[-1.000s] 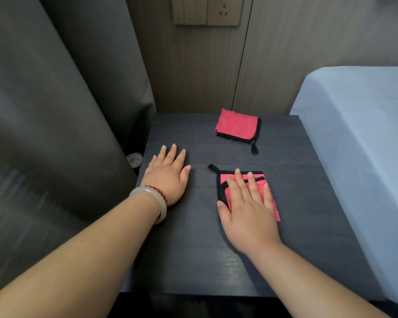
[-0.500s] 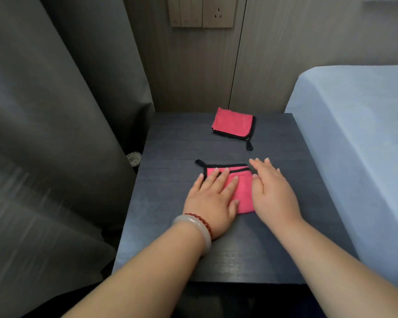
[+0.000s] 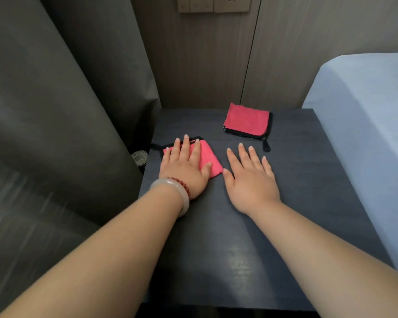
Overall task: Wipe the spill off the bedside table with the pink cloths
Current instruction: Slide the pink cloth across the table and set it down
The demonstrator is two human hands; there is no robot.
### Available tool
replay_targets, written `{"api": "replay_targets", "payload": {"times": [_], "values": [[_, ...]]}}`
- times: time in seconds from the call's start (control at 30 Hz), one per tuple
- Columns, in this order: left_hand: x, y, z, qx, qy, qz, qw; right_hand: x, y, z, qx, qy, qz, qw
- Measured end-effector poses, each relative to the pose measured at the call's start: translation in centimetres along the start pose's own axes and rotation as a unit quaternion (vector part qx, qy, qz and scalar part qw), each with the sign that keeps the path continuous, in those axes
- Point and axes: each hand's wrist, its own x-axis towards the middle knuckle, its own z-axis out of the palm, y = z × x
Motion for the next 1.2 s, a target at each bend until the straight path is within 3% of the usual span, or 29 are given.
{"api": "replay_targets", "payload": {"times": [0.17,0.3,0.5,0.77,0.97,1.07,1.2], "values": [[7.8,-2.0,-1.9,0.026,-0.003,0.015,1.0,0.0,-0.1,0.0,-0.007,0.01,0.002,1.0],[11.6,-1.2,-2.8,0.036,-0.004,-0.051,0.998,0.1,-0.1,0.0,-0.012,0.009,0.002,1.0],[11.5,0.0,-2.1,0.028,0.032,0.097,0.994,0.3,-0.2,0.2,-0.012,0.009,0.002,1.0],[13.6,0.6,-3.5,0.0,-0.018,-0.046,0.999,0.3,-0.1,0.0,-0.012,0.0,0.001,1.0],[9.7,0.0,-1.6,0.022,0.012,0.019,0.999,0.4,-0.2,0.0,-0.014,0.007,0.004,1.0],[13.1,-2.0,-3.5,0.007,-0.031,-0.024,0.999,0.3,-0.1,0.1,-0.01,0.004,0.0,1.0],[13.2,-1.0,-3.6,0.0,-0.029,-0.064,0.998,0.3,0.0,0.0,-0.005,0.001,0.0,1.0]]}}
